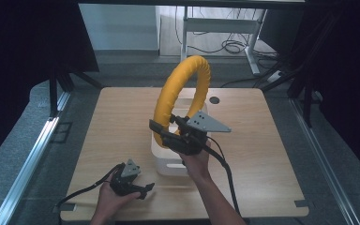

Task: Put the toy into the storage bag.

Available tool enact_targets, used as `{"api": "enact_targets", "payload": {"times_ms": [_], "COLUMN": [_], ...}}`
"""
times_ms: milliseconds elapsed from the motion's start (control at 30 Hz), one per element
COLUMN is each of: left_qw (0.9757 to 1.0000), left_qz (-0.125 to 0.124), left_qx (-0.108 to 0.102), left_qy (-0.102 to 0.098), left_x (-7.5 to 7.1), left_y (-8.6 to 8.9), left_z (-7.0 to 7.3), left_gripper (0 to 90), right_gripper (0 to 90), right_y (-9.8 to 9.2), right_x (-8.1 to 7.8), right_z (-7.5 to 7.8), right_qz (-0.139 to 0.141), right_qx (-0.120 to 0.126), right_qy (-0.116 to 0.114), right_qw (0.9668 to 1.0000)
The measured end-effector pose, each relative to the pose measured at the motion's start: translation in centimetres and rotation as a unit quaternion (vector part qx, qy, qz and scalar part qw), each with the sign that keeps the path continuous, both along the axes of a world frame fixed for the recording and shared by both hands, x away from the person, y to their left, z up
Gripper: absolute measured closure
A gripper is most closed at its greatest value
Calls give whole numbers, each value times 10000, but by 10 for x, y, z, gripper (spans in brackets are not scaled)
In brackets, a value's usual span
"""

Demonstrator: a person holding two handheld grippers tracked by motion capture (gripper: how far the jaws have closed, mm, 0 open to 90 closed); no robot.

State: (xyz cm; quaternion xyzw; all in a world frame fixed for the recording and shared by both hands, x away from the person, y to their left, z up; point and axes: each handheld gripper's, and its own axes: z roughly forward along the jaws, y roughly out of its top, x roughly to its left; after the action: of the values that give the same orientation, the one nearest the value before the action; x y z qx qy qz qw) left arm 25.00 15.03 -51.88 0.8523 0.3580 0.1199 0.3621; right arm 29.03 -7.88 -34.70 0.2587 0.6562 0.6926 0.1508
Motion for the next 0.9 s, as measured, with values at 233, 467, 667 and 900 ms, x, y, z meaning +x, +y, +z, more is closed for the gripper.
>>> {"api": "enact_targets", "payload": {"times_ms": [233, 467, 667, 900], "left_qw": [10000, 10000, 10000, 10000], "left_qz": [-5, -10, -14, -26], "left_qx": [7, 14, 29, 42], "left_qy": [17, 19, 21, 17], "left_x": [0, 0, 1, 1], "left_y": [-1, -1, -1, -1], "left_z": [-1, -1, -2, -2], "left_gripper": [140, 140, 140, 140], "right_gripper": [478, 478, 477, 477], "right_y": [5, 8, 9, 8], "right_x": [0, -1, -1, 0], "right_z": [-11, -20, -26, -35], "right_qz": [-9, -77, -107, -147], "right_qx": [-38, -49, -16, 4], "right_qy": [90, 89, 137, 236], "right_qw": [10000, 9999, 9998, 9996]}}
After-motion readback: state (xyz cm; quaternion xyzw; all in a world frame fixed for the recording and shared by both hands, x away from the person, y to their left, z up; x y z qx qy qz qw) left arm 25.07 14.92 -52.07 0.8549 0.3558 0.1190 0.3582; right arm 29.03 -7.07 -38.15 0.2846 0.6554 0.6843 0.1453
